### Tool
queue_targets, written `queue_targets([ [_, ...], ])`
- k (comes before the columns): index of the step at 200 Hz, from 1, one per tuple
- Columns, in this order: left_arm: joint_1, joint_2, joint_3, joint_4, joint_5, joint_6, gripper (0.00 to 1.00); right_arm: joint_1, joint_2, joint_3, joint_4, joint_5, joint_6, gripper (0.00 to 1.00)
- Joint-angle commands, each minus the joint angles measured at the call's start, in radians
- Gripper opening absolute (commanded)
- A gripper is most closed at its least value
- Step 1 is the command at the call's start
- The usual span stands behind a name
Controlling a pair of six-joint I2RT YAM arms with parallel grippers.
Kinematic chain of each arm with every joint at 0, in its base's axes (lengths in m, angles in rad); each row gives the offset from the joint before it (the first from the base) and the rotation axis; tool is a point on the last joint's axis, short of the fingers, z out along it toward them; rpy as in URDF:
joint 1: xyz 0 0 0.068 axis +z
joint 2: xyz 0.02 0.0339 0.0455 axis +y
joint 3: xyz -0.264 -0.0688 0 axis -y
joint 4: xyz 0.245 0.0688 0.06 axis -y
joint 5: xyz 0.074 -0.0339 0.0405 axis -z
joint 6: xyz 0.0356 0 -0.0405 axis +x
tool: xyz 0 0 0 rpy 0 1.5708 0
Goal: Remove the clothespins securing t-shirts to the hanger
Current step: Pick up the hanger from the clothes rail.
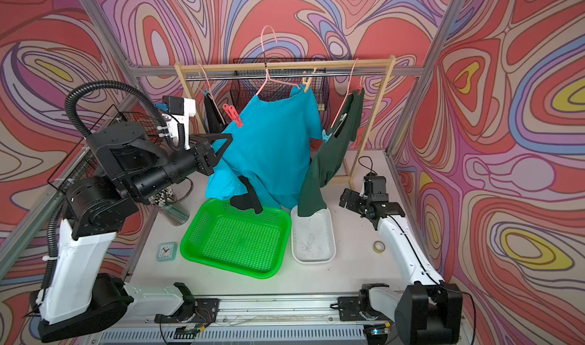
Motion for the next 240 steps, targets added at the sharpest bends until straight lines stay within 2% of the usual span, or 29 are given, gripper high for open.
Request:
queue_targets([
  [1, -0.002, -0.032, -0.037, 0.03, 0.004, 0.029, 0.0, 0.004, 0.012, -0.006, 0.009, 0.026, -0.015, 0.98],
  [50, -0.002, -0.111, -0.174, 0.033, 0.042, 0.045, 0.0, 0.005, 0.045, -0.002, 0.013, 0.015, -0.027, 0.98],
  [79, -0.002, -0.204, -0.384, 0.205, 0.173, -0.027, 0.0, 0.003, 0.088, -0.003, 0.02, 0.029, -0.035, 0.98],
  [95, -0.001, -0.233, -0.425, 0.228, 0.195, -0.024, 0.0, 0.005, 0.117, 0.009, -0.002, 0.021, -0.038, 0.98],
  [121, -0.002, -0.229, -0.353, 0.143, 0.202, 0.021, 0.0, 0.004, 0.12, -0.006, -0.014, 0.013, -0.028, 0.98],
  [144, -0.002, -0.229, -0.296, 0.133, 0.253, 0.04, 0.0, 0.004, 0.094, -0.019, -0.023, 0.008, -0.006, 0.98],
  [179, -0.001, -0.195, -0.135, 0.048, 0.319, 0.061, 0.0, 0.004, 0.056, -0.051, -0.033, -0.001, 0.023, 0.98],
  [240, -0.002, -0.202, 0.035, -0.024, 0.263, 0.128, 0.0, 0.004, 0.019, -0.084, -0.055, -0.01, 0.032, 0.98],
])
